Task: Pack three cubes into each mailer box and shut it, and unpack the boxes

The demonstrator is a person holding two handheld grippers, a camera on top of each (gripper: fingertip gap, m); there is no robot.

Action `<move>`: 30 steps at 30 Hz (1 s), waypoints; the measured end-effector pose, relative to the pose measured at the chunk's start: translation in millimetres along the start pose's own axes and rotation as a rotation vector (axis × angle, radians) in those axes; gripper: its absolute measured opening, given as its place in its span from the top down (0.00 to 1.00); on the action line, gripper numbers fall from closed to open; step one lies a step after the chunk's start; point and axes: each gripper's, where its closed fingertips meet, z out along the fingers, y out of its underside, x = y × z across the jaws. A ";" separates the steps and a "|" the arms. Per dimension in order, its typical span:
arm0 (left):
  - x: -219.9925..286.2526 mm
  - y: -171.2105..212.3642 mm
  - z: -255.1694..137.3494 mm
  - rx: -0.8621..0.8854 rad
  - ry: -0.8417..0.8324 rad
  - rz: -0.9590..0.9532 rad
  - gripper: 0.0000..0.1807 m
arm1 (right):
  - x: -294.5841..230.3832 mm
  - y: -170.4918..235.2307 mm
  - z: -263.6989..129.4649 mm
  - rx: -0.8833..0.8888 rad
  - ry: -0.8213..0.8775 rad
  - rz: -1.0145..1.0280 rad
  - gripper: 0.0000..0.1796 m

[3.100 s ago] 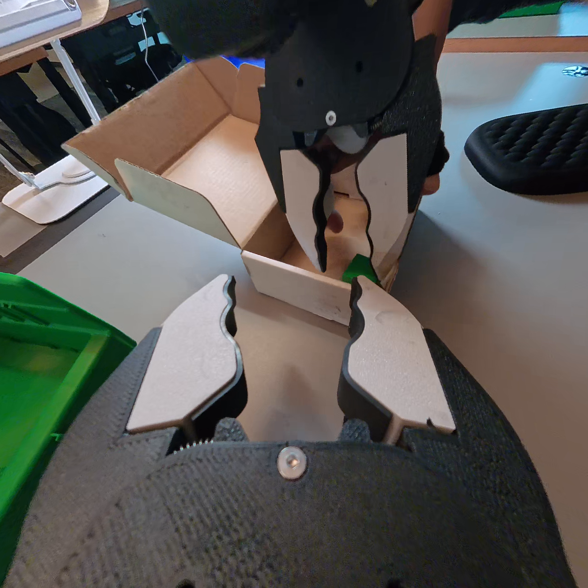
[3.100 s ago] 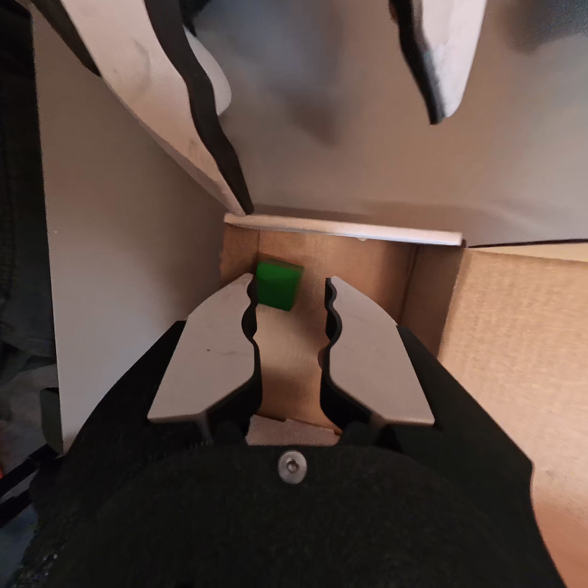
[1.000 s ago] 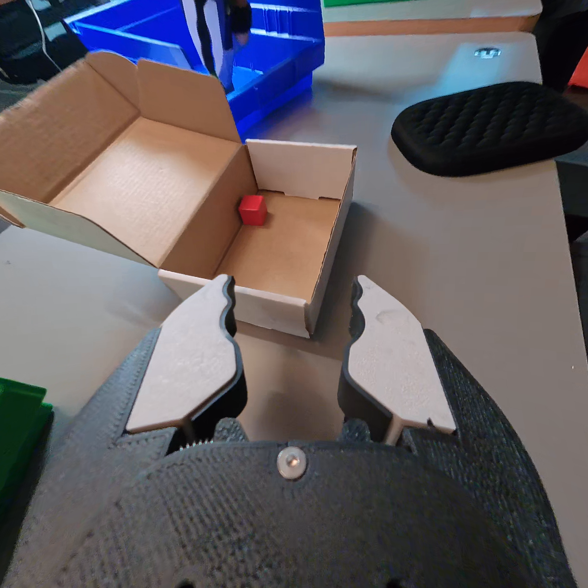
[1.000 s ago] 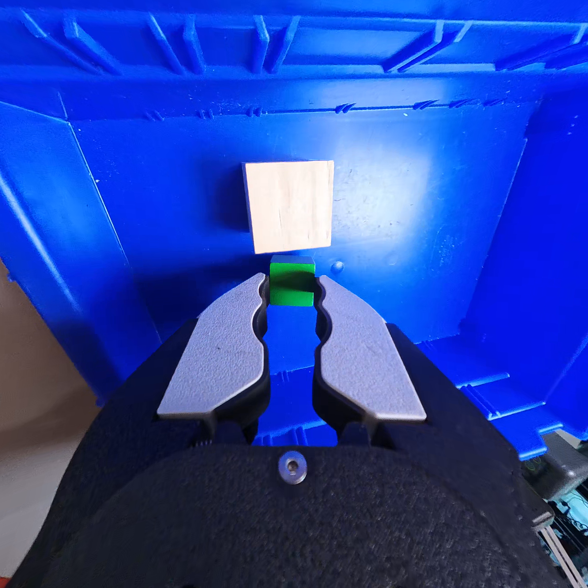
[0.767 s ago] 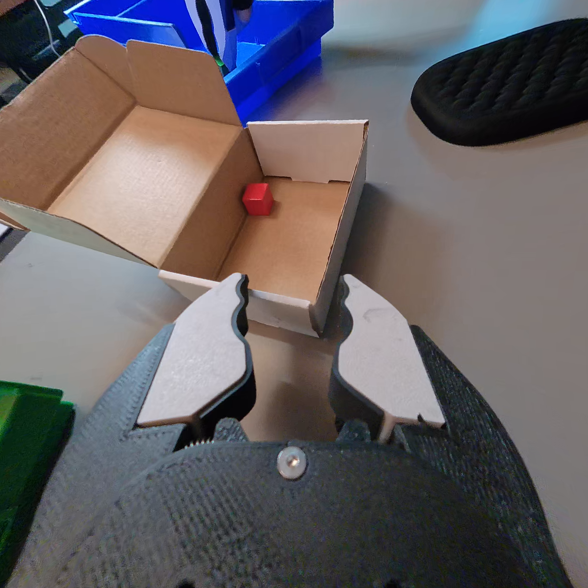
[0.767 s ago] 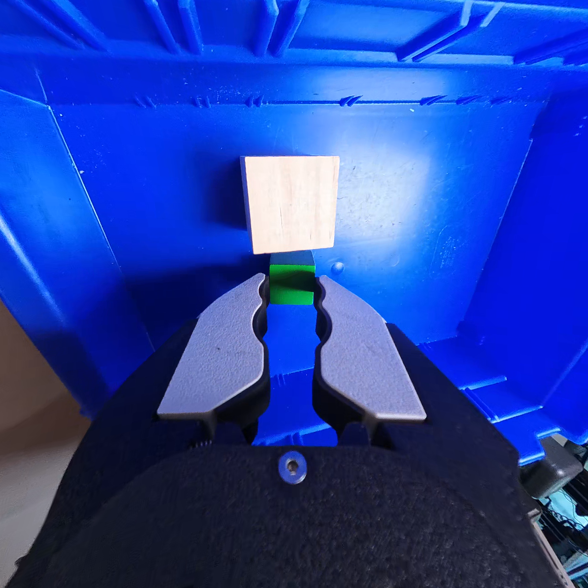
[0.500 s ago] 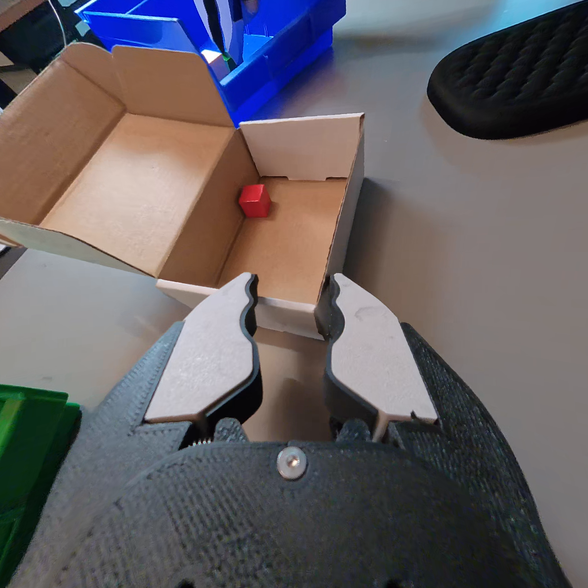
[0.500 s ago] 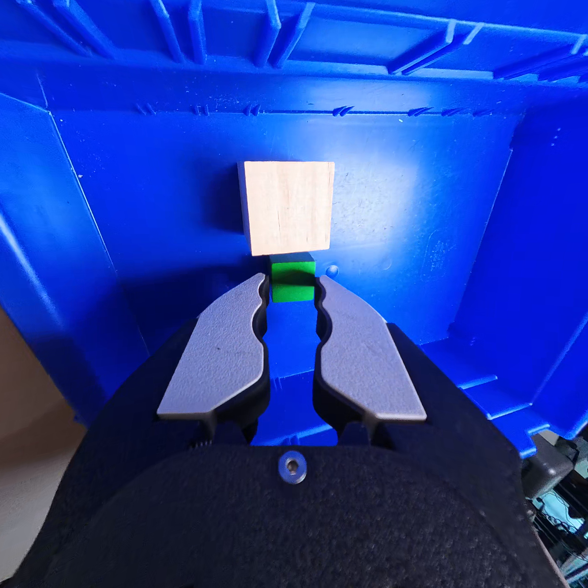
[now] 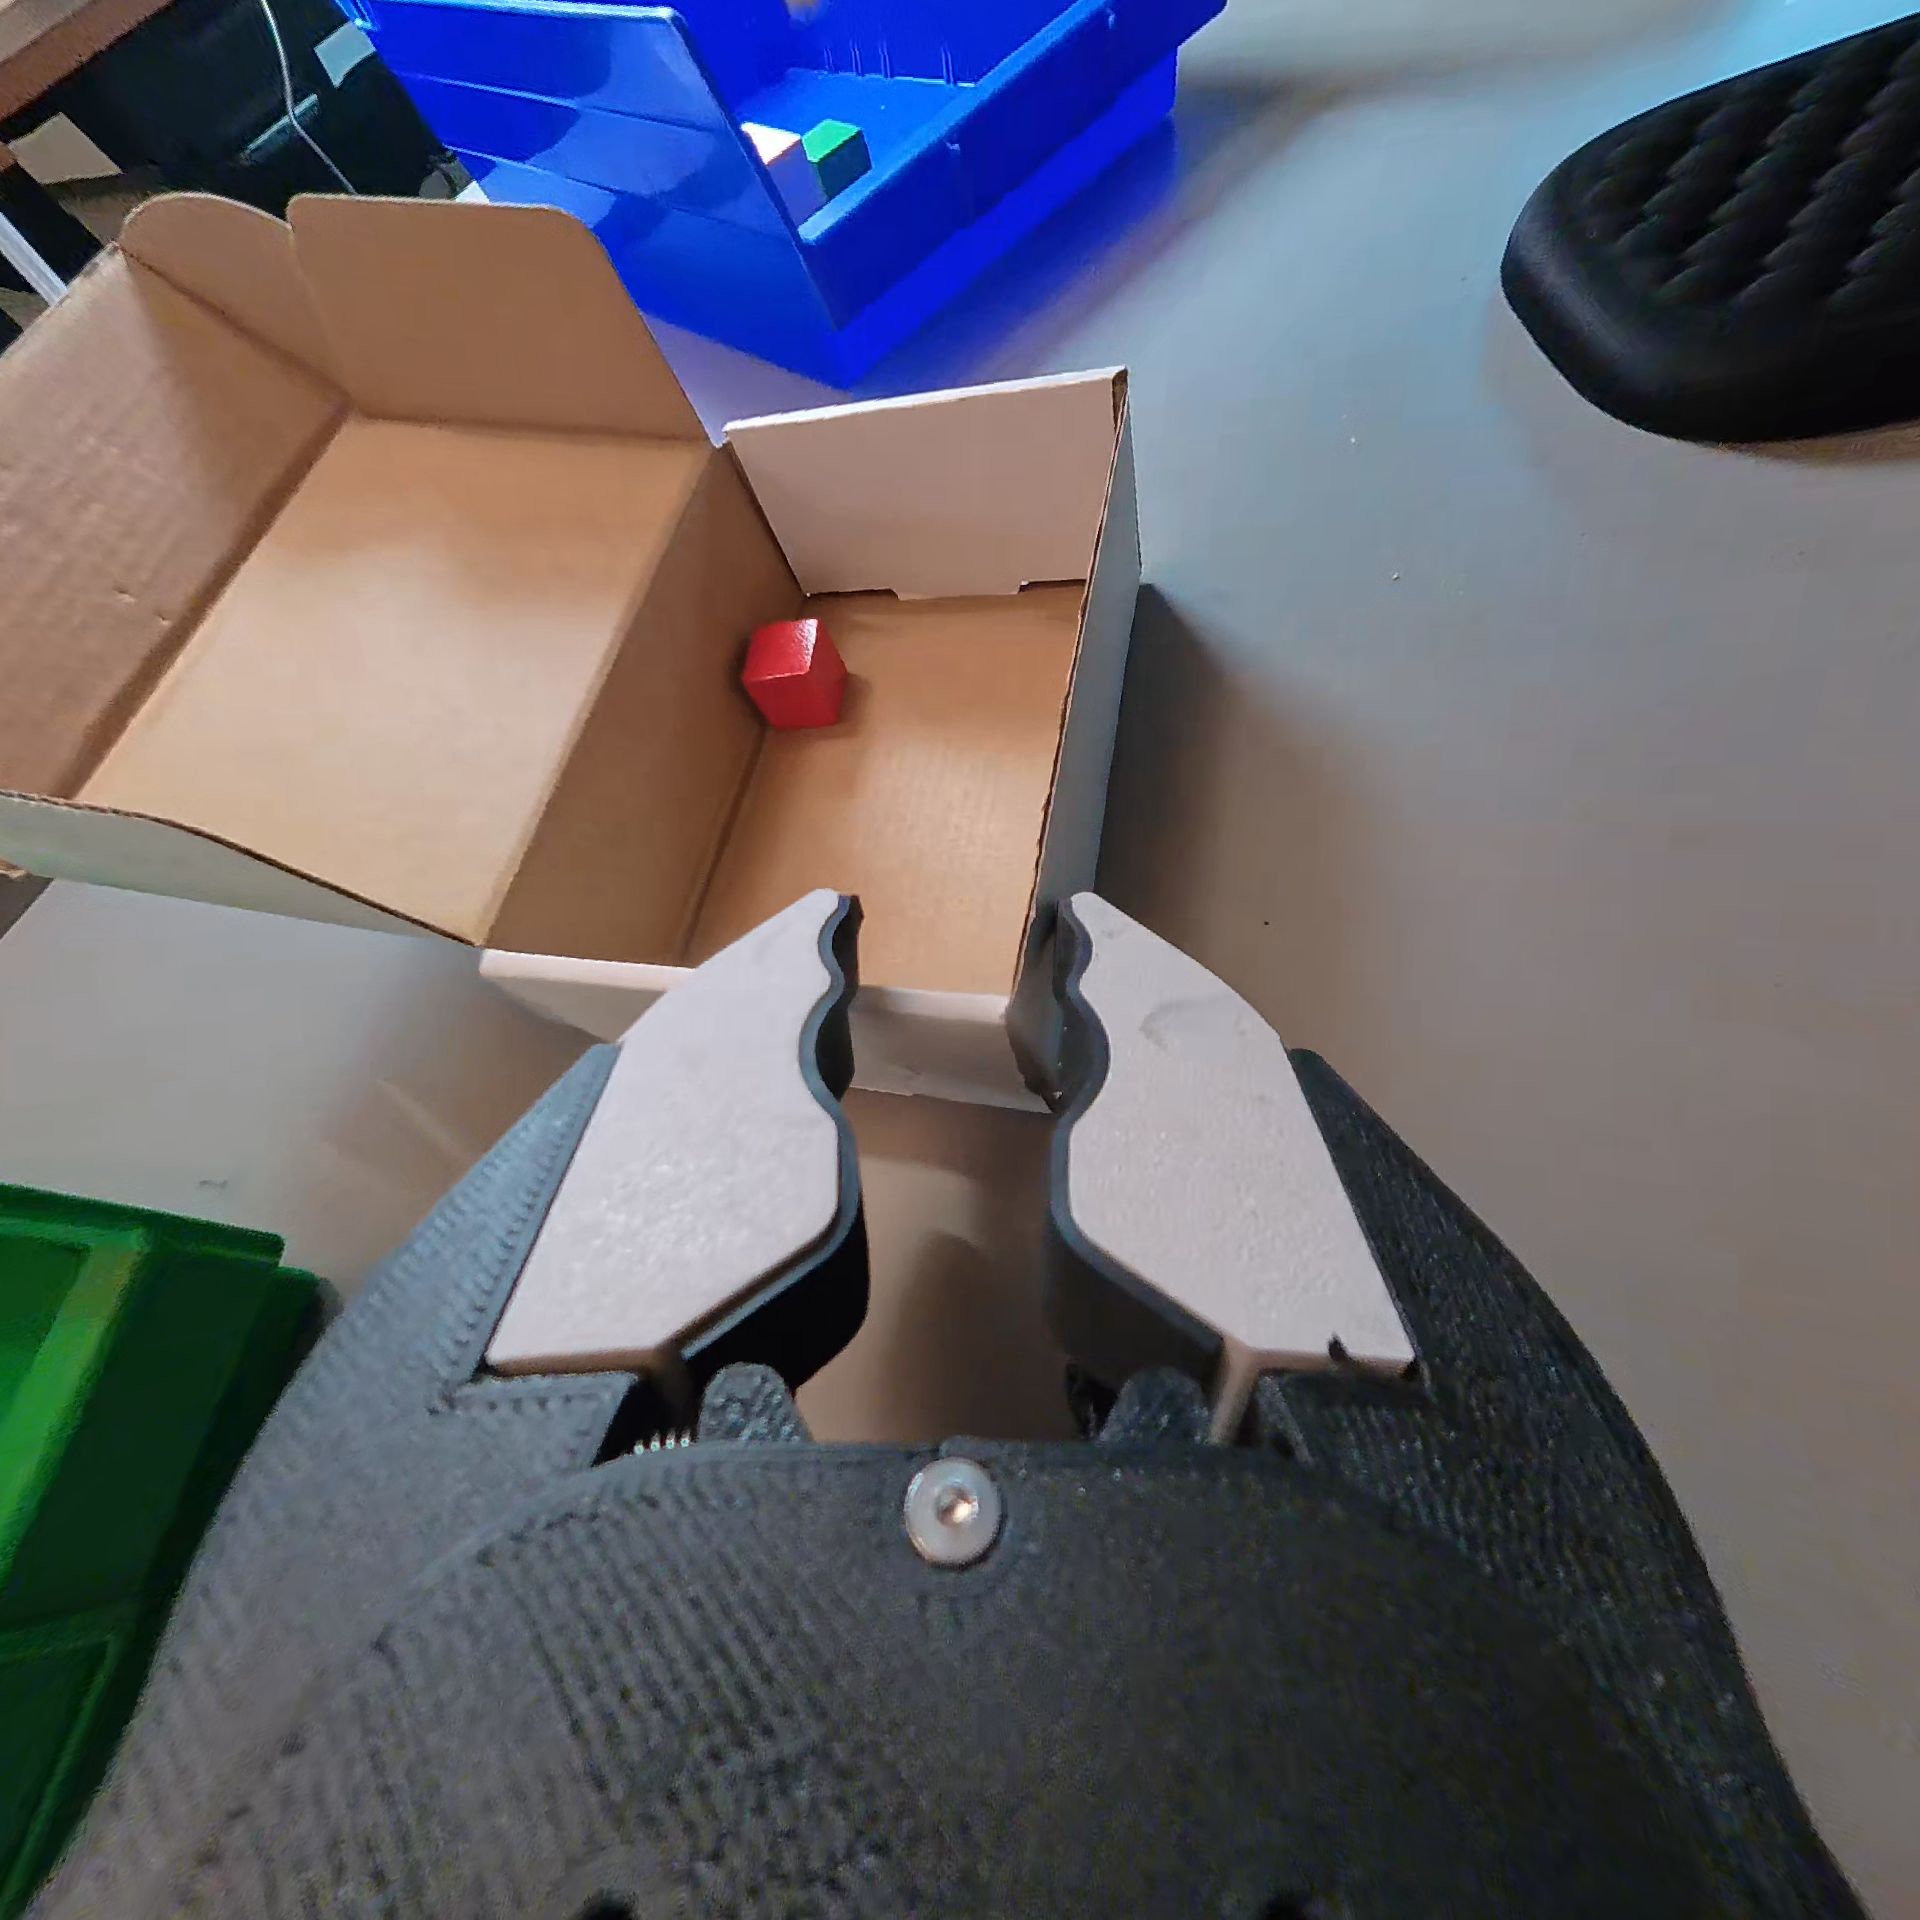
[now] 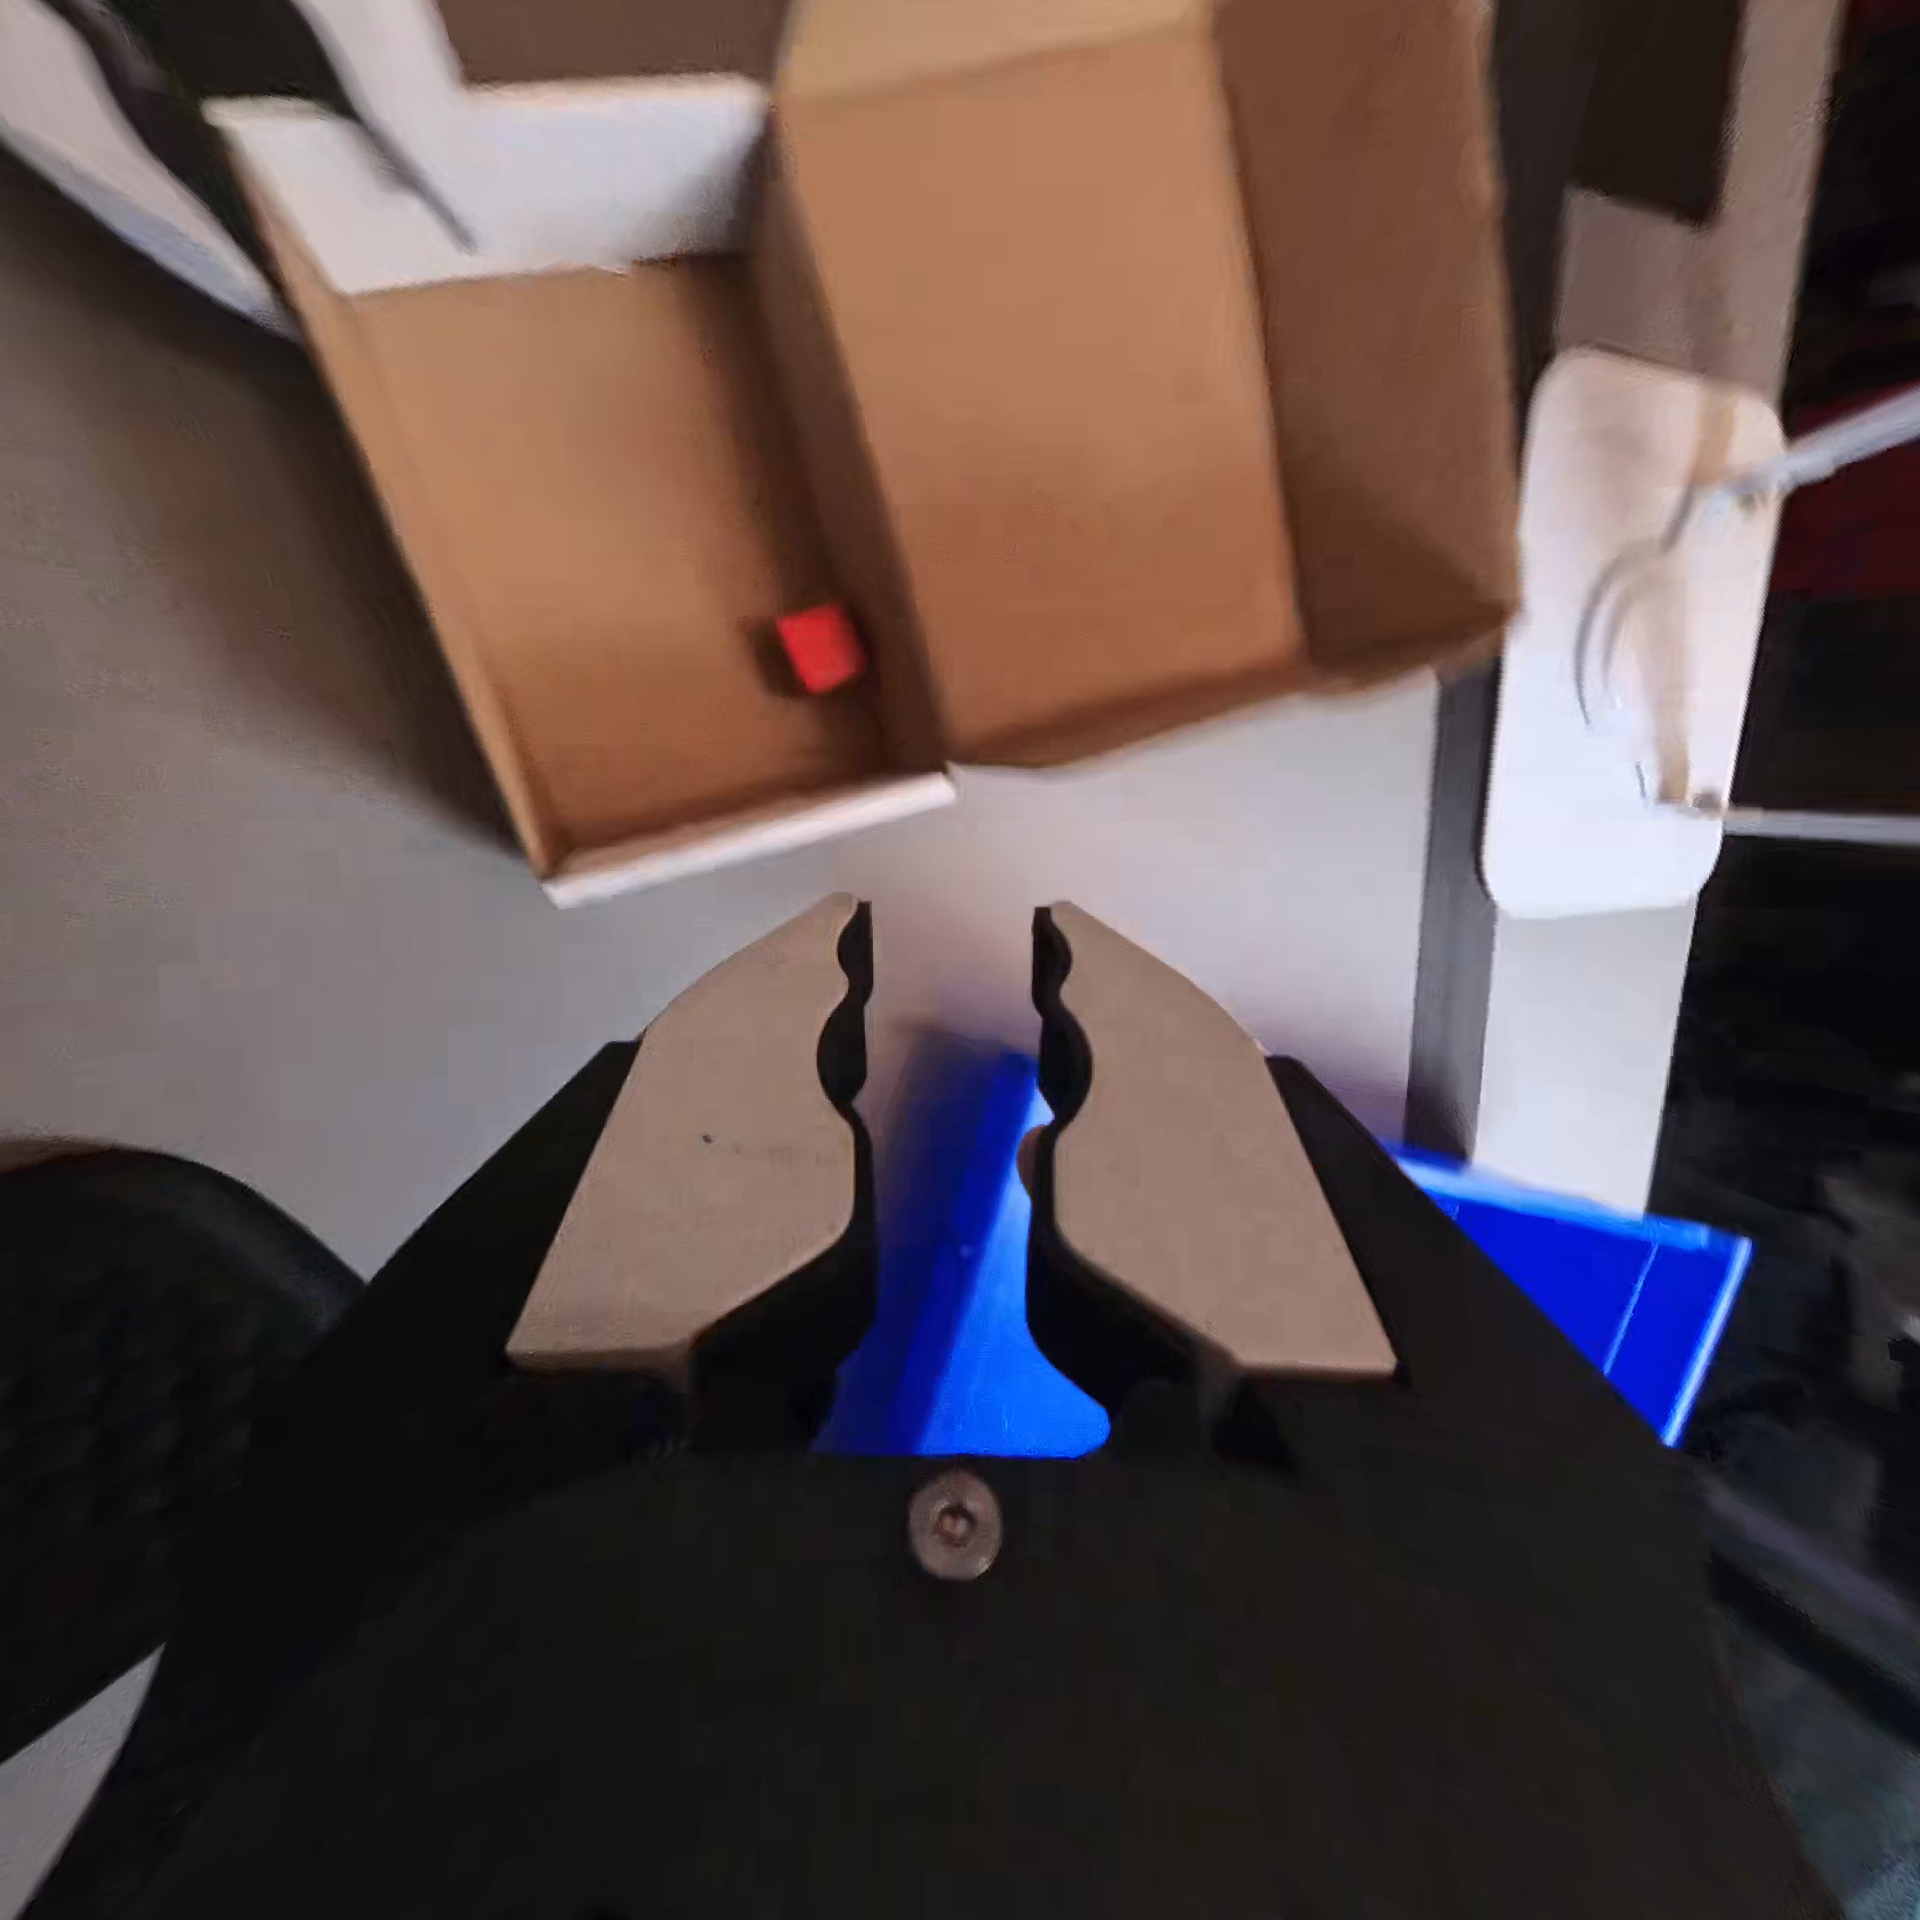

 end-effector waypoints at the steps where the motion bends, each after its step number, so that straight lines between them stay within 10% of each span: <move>1: 0.0 0.1 -0.1 0.000 -0.002 0.002 0.80 | -15.8 -13.3 9.3 -0.023 -0.012 -0.060 0.84; 10: 0.6 2.7 -3.5 0.015 -0.009 0.006 0.78 | -47.5 -21.2 104.1 -0.274 -0.049 -0.230 0.82; 22: 2.2 2.2 -3.8 0.018 0.008 -0.002 0.78 | -58.1 -30.5 113.2 -0.256 -0.101 -0.257 0.93; 30: 3.2 2.2 -4.3 0.014 0.009 0.000 0.76 | -63.6 -32.7 108.9 -0.249 -0.154 -0.231 0.80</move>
